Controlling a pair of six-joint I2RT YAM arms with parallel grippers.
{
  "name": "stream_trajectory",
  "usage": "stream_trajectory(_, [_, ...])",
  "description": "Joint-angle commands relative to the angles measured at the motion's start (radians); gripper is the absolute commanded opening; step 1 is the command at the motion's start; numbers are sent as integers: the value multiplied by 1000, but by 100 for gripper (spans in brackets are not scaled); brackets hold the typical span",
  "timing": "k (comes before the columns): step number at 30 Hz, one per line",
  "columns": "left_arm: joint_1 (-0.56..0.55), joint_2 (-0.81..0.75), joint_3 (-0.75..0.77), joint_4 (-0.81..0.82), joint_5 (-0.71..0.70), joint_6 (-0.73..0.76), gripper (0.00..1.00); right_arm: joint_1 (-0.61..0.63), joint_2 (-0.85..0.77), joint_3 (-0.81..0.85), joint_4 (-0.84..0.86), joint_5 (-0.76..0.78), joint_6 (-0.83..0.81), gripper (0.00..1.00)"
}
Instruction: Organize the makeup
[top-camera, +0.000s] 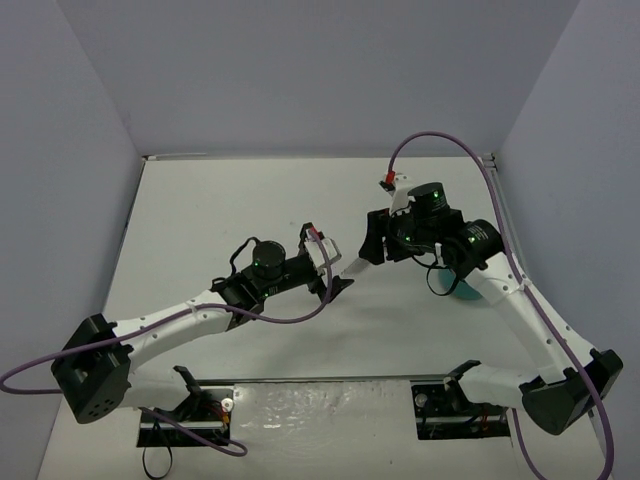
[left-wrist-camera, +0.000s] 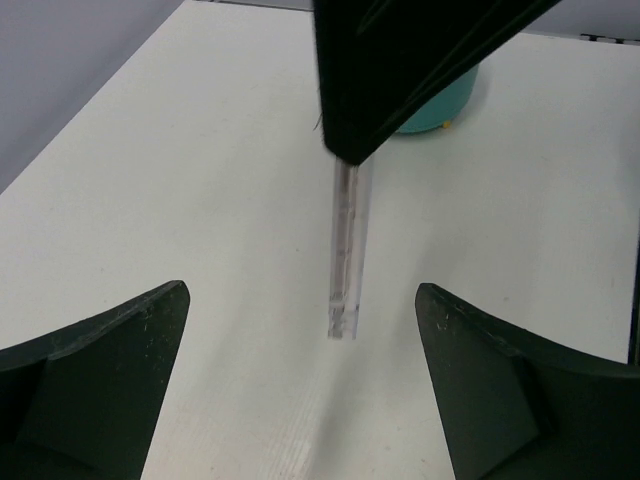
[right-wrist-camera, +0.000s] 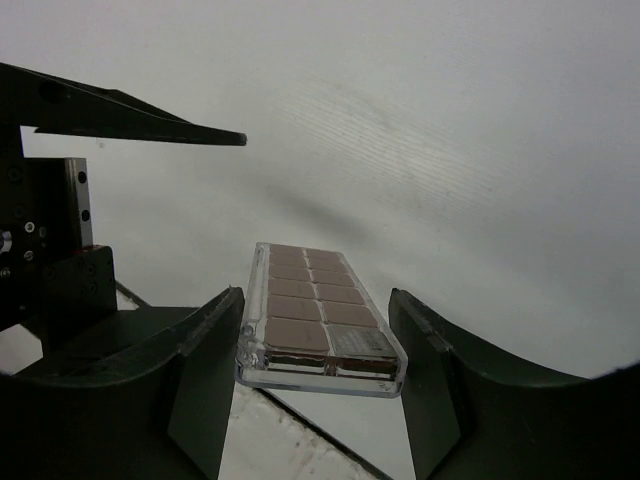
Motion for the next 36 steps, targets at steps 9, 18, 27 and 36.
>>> stream_trajectory(9, [-4, -283, 217, -448, -513, -184, 97, -94, 5, 179, -285, 373, -127, 0])
stream_trajectory(18, [20, -424, 361, -825, -727, -198, 97, -326, 22, 221, -359, 412, -183, 0])
stream_trajectory(27, [89, -500, 305, -838, -750, -152, 97, -431, 74, 256, -386, 413, -304, 0])
stream_trajectory(36, [218, -594, 169, -774, -644, -164, 97, -476, 23, 273, -475, 358, -457, 0])
